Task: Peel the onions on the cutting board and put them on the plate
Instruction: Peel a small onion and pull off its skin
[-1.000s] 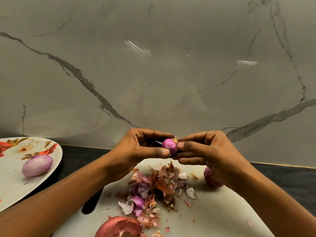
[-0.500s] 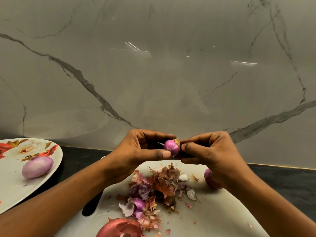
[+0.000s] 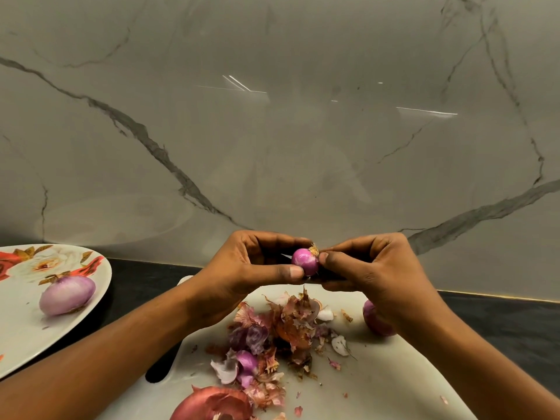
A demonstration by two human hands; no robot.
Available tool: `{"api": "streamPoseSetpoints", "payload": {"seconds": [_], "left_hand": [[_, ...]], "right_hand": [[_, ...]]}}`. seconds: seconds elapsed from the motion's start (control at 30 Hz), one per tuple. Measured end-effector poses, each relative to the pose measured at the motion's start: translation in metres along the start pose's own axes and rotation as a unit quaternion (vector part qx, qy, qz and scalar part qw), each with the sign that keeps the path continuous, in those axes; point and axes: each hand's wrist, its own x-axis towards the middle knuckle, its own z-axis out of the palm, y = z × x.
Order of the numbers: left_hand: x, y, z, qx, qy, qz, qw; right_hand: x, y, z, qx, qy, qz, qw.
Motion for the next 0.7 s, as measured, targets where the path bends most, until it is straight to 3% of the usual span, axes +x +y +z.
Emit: {"api": "streamPoseSetpoints", "payload": {"seconds": [0.17, 0.37, 0.53, 0.7], "left_hand": [[0.0003, 0.0029, 0.0016, -0.019, 0.000, -0.001, 1.000], [-0.0002, 0.0049, 0.0045, -0.012, 0.015, 0.006, 1.000], [-0.0007, 0.0061, 0.0070, 0.042, 0.043, 0.039, 0.997], [-0.0028, 0.0069, 0.0095, 0.064, 0.051, 0.049, 0.995]], "right_hand": [[-0.0004, 0.0027, -0.0010, -0.038, 0.008, -0.038, 0.999], [0.0011, 0.0030, -0.0020, -0.009, -0.015, -0.015, 1.000], [-0.0016, 0.0053, -0.0029, -0.133, -0.009, -0.081, 0.988], [-0.0001, 0.0080, -0.0045, -0.155, -0.002, -0.109, 0.982]]}}
